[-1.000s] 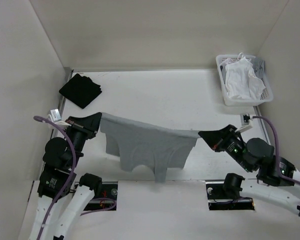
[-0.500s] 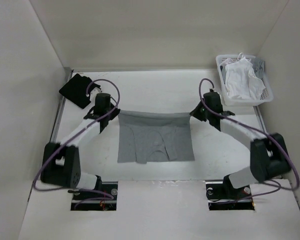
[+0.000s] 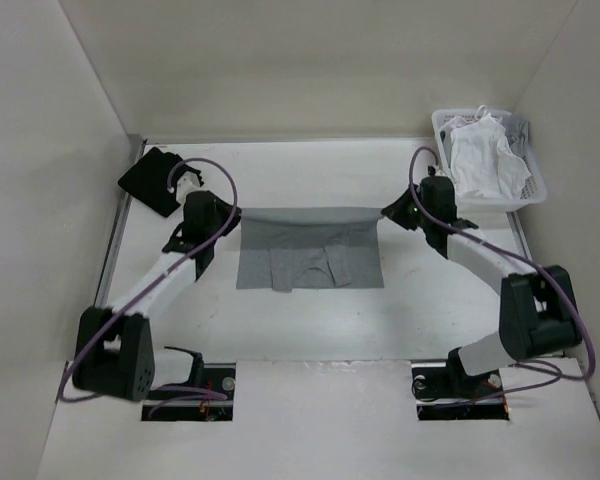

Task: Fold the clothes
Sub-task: Fold the tank top

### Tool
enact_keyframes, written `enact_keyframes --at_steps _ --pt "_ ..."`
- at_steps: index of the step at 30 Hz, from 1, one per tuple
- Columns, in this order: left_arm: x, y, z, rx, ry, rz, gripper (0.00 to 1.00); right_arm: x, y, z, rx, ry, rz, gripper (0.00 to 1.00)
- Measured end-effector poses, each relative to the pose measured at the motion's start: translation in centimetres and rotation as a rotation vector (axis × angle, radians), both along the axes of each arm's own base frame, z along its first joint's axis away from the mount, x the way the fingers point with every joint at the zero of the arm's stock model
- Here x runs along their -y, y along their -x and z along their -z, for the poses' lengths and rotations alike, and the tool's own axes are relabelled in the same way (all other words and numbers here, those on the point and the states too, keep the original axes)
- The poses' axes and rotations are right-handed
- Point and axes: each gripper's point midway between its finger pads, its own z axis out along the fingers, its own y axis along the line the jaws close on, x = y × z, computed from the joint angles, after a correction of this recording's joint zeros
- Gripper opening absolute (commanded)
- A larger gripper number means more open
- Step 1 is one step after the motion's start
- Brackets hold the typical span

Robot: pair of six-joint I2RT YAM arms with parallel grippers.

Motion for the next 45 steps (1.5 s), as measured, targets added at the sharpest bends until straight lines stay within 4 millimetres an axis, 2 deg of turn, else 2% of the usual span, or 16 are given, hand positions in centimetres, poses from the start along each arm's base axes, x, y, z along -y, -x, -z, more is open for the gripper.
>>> enact_keyframes --at_steps 3,6,9,13,16,20,23,25,28,30,32,35,37,39,42,45 --pt "-0.3 4.3 -0.1 0.042 0.011 0.019 0.02 0.4 4.0 1.0 -0.003 -0.009 -0.001 0.01" --pt "-1.4 7.9 1.3 0.048 0.011 0.012 0.03 0.5 7.7 3.4 -0.041 -0.003 -0.008 0.01" --pt "-1.7 10.6 3.3 0.032 0.011 0.020 0.03 0.5 10.8 5.5 -0.081 -0.001 -0.016 0.01" --pt "-1.6 13.4 6.3 -0.029 0.014 0.039 0.03 0.4 13.8 6.5 -0.099 -0.003 -0.014 0.01" --pt "-1.7 14.8 7.4 -0.056 0.016 0.046 0.03 0.3 15.0 7.0 -0.111 0.004 -0.008 0.00" --pt "-1.8 15.9 7.3 -0.045 0.029 0.051 0.04 0.1 16.7 8.3 -0.169 0.011 0.003 0.00" --pt "-2.1 16.5 7.5 -0.043 0.035 0.041 0.11 -1.2 18.4 8.8 -0.197 0.011 -0.028 0.01" --pt "-2.3 16.6 7.7 -0.052 0.035 0.033 0.20 -2.3 19.9 9.0 -0.210 0.006 -0.060 0.10" --pt "-2.5 17.0 8.6 -0.098 0.027 0.025 0.24 -3.0 21.6 9.8 -0.241 0.007 -0.079 0.34" --pt "-2.8 17.3 9.1 -0.119 0.021 0.016 0.24 -2.6 22.0 10.2 -0.257 0.019 -0.059 0.43" --pt "-3.1 17.4 8.8 -0.114 0.019 0.004 0.23 -2.2 21.8 10.2 -0.248 0.029 -0.036 0.48" --pt "-3.1 16.7 7.0 -0.081 0.014 0.002 0.22 -1.8 21.1 10.3 -0.237 0.042 -0.018 0.48" --pt "-1.9 15.8 5.9 -0.071 0.013 0.040 0.22 -1.8 20.5 10.6 -0.236 0.038 -0.014 0.47" --pt "0.1 15.2 5.9 -0.075 0.009 0.105 0.22 -2.0 19.9 10.6 -0.228 0.027 -0.011 0.47" --pt "2.9 15.4 7.6 -0.125 -0.007 0.198 0.22 -2.1 19.3 10.5 -0.220 0.010 0.004 0.42" --pt "4.3 15.4 8.5 -0.143 -0.019 0.240 0.22 -2.2 18.9 10.7 -0.227 -0.006 0.019 0.24"
